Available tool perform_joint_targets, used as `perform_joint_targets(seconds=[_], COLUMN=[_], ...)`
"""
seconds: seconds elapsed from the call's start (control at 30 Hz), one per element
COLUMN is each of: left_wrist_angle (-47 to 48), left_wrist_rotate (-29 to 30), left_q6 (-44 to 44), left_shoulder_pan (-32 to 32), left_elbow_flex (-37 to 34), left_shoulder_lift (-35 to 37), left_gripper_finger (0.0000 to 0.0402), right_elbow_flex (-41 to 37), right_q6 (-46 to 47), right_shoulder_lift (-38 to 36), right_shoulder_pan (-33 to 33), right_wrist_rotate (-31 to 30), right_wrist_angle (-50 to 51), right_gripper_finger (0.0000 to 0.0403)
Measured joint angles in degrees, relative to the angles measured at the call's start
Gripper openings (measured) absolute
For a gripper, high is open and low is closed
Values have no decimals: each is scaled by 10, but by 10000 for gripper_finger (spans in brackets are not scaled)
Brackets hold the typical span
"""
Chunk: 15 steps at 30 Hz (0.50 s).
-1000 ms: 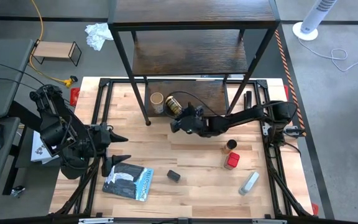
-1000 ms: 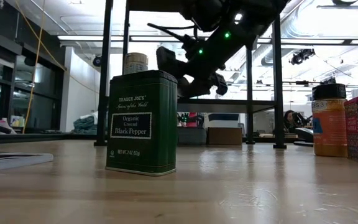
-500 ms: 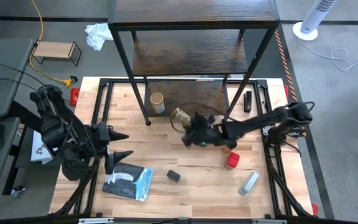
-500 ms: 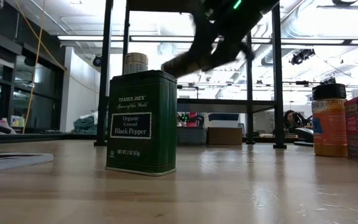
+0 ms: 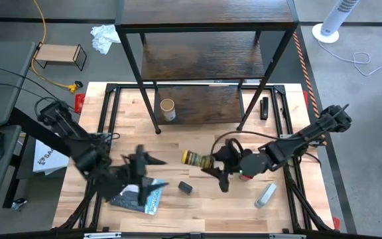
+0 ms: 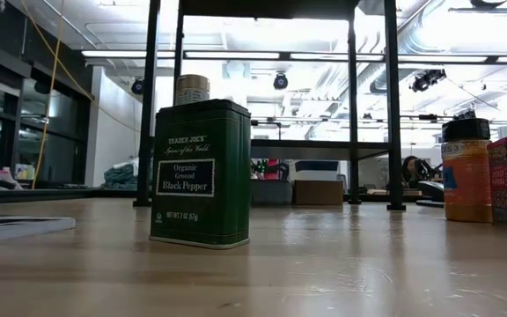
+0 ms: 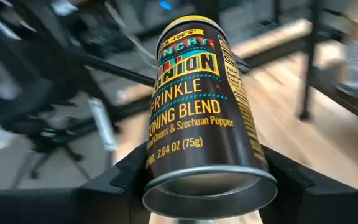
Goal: Shelf spices
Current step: Put the yellow seasoning bottle on the shelf
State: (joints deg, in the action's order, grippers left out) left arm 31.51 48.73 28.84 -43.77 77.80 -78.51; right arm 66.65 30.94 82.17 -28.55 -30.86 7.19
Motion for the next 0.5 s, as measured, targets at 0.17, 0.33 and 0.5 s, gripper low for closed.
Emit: perform_joint_targets(seconds=[0.17, 0.33, 0.5], left_wrist_angle=[-127, -134, -170], left_wrist_rotate=[-49, -69, -107], left_q6=[-146, -136, -172], left_shoulder_pan=[61, 91, 109], left_elbow_flex=[0, 0, 0], left_shoulder_lift=[-28, -32, -40], left_gripper_finger=[317, 317, 317], right_elbow_flex=[0, 0, 0], right_q6=[-29, -44, -65], right_shoulder_lift=[-1, -2, -2], right_shoulder_pan=[-13, -23, -24], right_wrist_rotate=[20, 19, 36], right_wrist_angle=[-42, -61, -85], right_gripper_finger=[203, 203, 203])
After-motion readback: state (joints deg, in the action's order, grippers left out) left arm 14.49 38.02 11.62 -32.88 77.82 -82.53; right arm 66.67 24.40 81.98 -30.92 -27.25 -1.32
